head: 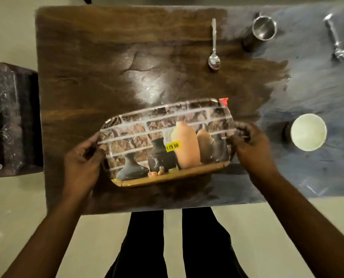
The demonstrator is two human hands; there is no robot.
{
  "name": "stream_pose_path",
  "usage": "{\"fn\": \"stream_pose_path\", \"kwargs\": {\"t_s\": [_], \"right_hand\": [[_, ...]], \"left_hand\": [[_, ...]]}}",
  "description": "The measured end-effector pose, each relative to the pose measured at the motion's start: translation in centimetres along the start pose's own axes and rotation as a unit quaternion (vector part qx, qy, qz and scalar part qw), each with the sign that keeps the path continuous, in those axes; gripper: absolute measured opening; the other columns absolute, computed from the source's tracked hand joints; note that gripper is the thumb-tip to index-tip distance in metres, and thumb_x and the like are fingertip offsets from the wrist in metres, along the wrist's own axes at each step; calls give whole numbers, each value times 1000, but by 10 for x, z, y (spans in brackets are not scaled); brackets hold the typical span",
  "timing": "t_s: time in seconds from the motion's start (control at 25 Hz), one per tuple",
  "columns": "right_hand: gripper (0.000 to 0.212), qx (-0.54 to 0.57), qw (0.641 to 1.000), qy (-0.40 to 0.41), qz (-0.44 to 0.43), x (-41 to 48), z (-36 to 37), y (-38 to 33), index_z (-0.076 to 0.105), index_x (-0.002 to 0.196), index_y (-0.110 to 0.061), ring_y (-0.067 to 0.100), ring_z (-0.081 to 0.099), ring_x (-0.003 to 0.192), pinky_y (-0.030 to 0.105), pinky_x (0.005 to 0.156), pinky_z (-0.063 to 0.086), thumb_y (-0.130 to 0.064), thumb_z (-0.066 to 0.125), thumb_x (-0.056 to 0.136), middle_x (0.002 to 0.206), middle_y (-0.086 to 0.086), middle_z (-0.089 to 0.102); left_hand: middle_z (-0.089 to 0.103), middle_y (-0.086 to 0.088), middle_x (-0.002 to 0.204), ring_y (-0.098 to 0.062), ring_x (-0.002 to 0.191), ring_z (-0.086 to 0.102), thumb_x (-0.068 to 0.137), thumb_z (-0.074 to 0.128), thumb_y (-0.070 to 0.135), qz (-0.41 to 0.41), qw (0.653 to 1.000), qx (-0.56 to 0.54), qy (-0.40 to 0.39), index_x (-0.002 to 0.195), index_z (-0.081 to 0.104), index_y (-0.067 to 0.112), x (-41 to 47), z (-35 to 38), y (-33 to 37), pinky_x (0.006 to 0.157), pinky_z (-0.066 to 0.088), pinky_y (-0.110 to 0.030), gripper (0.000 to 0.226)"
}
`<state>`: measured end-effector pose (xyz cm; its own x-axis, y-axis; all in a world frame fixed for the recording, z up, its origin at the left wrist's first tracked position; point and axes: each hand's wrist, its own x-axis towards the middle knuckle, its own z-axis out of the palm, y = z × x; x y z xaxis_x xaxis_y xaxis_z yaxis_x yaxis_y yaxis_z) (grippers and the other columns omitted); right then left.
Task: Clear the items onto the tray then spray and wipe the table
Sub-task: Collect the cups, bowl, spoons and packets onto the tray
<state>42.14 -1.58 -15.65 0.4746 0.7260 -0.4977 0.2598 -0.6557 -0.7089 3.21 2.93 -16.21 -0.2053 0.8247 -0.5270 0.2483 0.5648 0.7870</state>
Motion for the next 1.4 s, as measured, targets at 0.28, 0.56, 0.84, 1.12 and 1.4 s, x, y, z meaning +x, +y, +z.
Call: {"fn": "stream_pose_path", "kwargs": {"t_s": [0.28,0.56,0.84,1.12,1.4], "right_hand": [[31,-15,993,85,80,-40,-24,77,70,121,-20,-24,65,79,0,65,49,-2,67,96,96,-20,69],[30,-12,992,81,94,-38,-24,94,70,125,-22,-7,67,91,23,81,58,-11,71,96,99,-15,71],[31,-98,994,45,25,-24,-49,71,68,129,-20,15,70,105,26,85,57,-28,71,99,121,-2,70],[38,-191,936,27,-293,141,-113,-67,63,142,-17,20,66,116,30,92,57,-18,59,104,138,6,66],[61,-479,783,-176,-356,280,-108,-178,54,155,-24,30,46,151,46,124,39,-3,63,99,165,5,49]], "left_hand": [[74,10,122,12,100,73,103,62,-5,-10,995,63,-74,143,66,10,-18,48,-7,75,57,-6,43],[73,9,113,13,86,73,103,62,-4,-34,994,98,-45,136,68,19,-23,68,-14,64,55,-5,41],[62,-7,130,-21,107,65,90,77,3,57,974,206,80,131,69,26,-25,87,13,88,51,-26,48],[73,-5,104,-1,90,73,97,66,-10,96,994,32,-36,124,71,-1,16,235,119,87,62,-33,29],[69,-5,101,-16,86,66,104,59,1,-132,952,-235,-148,139,61,10,28,363,204,100,54,-37,36]]}}
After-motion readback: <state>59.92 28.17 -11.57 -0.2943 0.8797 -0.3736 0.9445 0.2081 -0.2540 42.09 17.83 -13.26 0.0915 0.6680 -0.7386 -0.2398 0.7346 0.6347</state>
